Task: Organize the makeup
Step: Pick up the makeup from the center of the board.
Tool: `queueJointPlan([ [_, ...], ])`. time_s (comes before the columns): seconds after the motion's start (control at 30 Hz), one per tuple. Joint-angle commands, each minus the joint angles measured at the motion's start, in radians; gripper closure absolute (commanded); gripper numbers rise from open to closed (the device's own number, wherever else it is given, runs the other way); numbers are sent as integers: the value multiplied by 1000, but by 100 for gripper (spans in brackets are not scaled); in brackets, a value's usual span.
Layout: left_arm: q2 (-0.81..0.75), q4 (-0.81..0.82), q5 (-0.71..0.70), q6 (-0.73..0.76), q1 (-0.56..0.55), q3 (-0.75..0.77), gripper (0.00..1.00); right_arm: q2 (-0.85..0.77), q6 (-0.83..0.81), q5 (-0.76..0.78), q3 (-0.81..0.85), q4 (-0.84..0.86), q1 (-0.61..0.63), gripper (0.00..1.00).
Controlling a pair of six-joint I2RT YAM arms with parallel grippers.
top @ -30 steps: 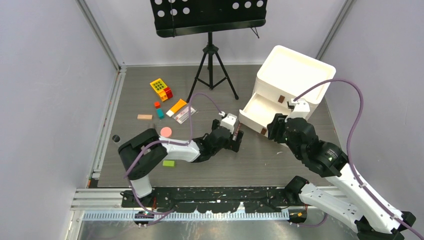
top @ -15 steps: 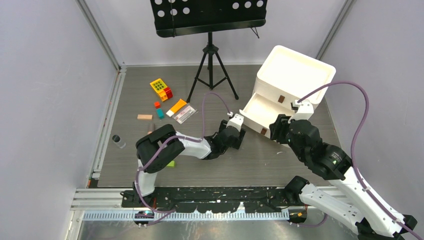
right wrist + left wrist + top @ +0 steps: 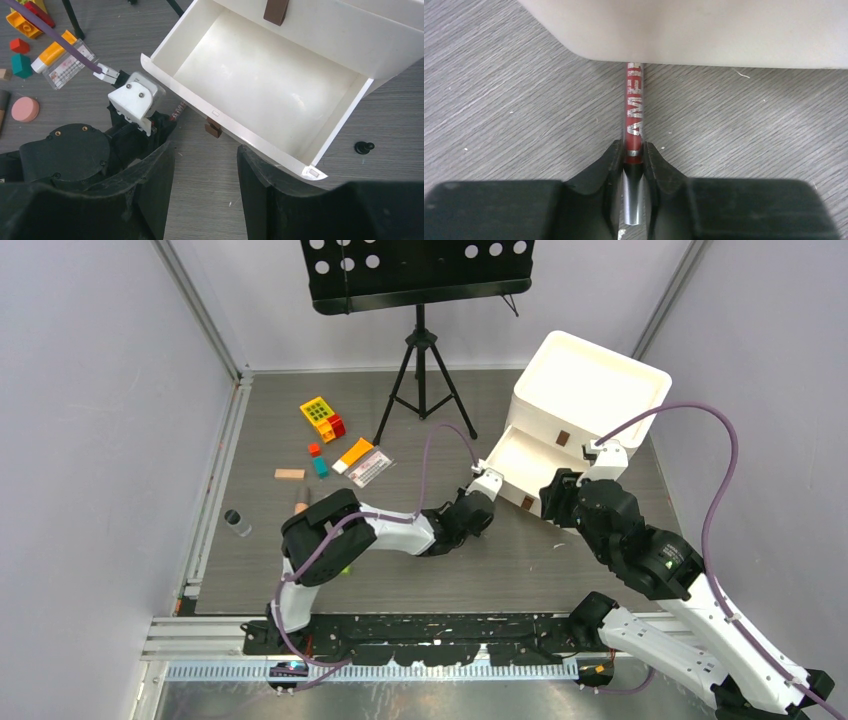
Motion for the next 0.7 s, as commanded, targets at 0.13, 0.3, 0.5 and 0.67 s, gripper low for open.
queueJointPlan([
  [0.13,-34,-171,-42,-74,-1,-68,94,0,-17,36,2,28,5,46],
  [0.3,-148,-212,-45,-139,-2,-162,100,11,-25,34,-3,39,6,46],
  [0.5,-355,-238,-28,-177,-1,-285,100,12,-25,33,-12,52,6,46],
  [0.67,-533,-288,-27,-150,-2,-349,100,10,-21,31,-12,52,5,46],
])
